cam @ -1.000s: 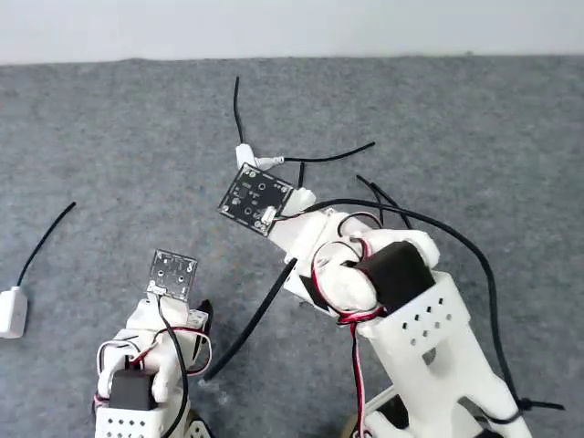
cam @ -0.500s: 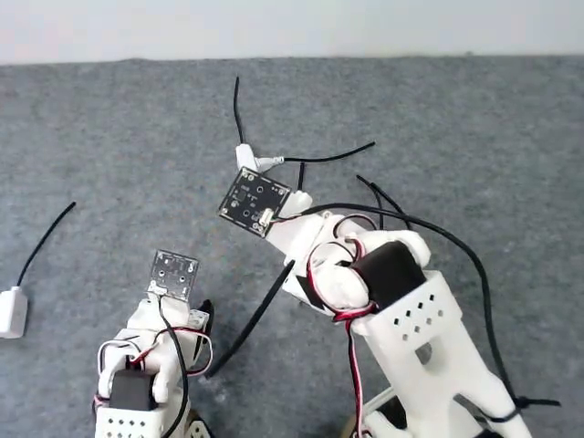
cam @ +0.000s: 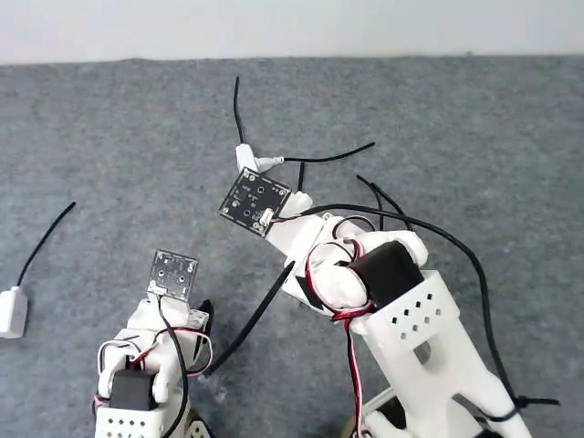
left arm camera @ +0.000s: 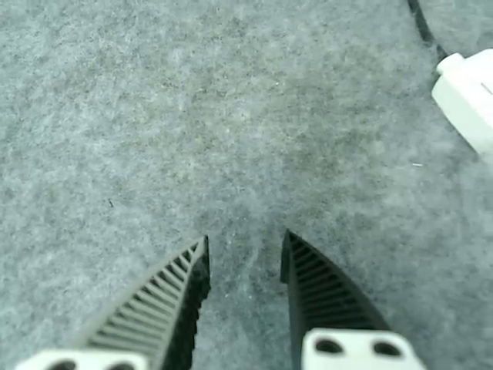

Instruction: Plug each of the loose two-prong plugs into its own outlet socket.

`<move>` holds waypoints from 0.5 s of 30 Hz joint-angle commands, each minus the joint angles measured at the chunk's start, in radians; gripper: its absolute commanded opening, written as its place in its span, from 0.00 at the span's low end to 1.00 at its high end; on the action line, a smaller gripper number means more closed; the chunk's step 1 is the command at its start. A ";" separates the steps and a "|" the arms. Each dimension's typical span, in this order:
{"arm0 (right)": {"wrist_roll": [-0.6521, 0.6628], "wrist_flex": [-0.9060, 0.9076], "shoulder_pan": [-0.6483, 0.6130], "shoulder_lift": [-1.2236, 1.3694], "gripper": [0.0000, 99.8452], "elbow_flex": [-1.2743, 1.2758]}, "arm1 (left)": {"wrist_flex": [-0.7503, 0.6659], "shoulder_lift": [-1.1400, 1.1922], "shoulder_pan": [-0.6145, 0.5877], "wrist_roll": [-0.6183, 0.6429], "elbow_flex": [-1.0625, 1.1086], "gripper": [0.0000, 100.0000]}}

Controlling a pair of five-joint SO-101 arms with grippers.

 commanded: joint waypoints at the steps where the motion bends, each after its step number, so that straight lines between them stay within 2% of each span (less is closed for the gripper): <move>1: -0.014 -0.018 0.005 -0.005 0.01 -0.020 | -0.104 -0.015 -0.078 -0.035 -0.007 0.16; 5: -0.014 -0.018 0.007 0.001 0.01 -0.017 | -0.272 -0.015 -0.256 -0.206 -0.007 0.16; 8: -0.014 -0.039 0.010 0.001 0.01 -0.009 | -0.356 -0.015 -0.302 -0.328 -0.013 0.17; 12: -0.014 -0.067 0.010 0.002 0.01 0.021 | -0.285 -0.014 -0.249 -0.339 -0.079 0.28; 15: -0.012 -0.058 0.010 0.002 0.01 0.028 | -0.226 -0.012 -0.212 -0.264 -0.170 0.34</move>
